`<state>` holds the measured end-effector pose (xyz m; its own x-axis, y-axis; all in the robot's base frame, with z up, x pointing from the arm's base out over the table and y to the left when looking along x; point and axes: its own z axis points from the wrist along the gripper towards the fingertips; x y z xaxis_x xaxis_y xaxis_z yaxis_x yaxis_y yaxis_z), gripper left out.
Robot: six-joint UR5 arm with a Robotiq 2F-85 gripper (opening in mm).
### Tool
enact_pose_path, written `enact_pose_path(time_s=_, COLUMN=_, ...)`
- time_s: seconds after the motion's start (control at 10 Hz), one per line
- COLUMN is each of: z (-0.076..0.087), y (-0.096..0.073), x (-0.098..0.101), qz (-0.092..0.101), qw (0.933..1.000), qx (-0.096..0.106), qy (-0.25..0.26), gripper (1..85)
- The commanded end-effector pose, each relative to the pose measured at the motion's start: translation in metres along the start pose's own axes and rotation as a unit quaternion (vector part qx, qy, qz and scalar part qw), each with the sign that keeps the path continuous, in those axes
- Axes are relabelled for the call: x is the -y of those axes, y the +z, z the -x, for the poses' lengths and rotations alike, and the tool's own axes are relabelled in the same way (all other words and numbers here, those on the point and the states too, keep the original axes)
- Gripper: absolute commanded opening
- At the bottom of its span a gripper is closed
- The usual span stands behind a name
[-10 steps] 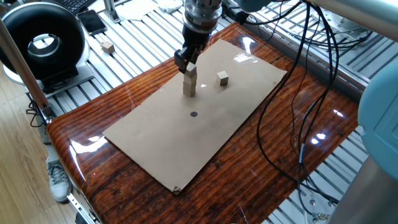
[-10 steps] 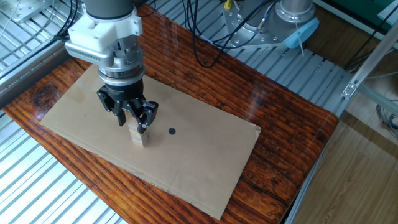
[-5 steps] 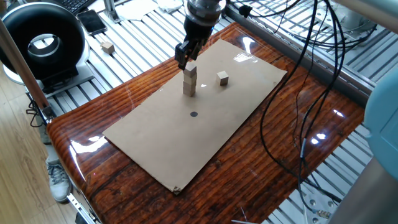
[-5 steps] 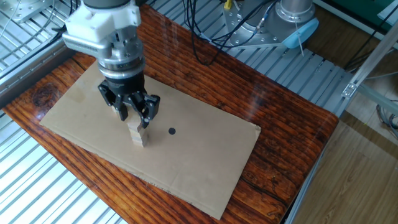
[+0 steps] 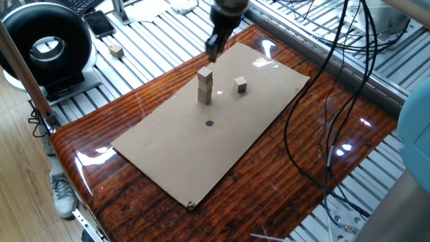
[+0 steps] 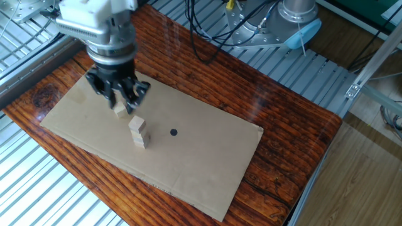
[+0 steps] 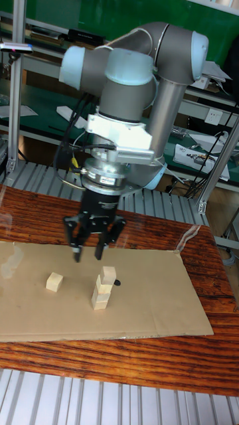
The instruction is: Stack the blocks in a vertical line of five
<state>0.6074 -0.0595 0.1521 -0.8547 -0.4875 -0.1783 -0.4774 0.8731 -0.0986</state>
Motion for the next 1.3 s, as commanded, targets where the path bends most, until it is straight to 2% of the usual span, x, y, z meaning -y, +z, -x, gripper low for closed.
enact_pose_path(time_s=0.0, z=-0.030, y=0.017, x=0.029, qz=-0.006, qw=0.9938, qx=-0.006, qy=-0.111, gripper=56.3)
enact_pose_path(time_s=0.3, z=-0.050, y=0.068, x=0.017, qz=0.020, qw=0.9880, qx=0.000, qy=-0.153, gripper=60.7)
enact_pose_path(time_s=0.4, z=-0.056, y=0.081, x=0.017, qz=0.022, qw=0.9849, qx=-0.001, qy=-0.172, gripper=62.0)
enact_pose_path(time_s=0.6, z=-0.061, y=0.103, x=0.012, qz=0.034, qw=0.9831, qx=0.006, qy=-0.180, gripper=64.0)
enact_pose_path(time_s=0.9, z=-0.068, y=0.117, x=0.014, qz=0.035, qw=0.9801, qx=-0.001, qy=-0.195, gripper=64.3)
enact_pose_path(time_s=1.1, z=-0.068, y=0.124, x=0.009, qz=0.049, qw=0.9796, qx=0.002, qy=-0.195, gripper=62.7)
enact_pose_path(time_s=1.2, z=-0.070, y=0.125, x=0.006, qz=0.055, qw=0.9811, qx=0.001, qy=-0.185, gripper=54.7)
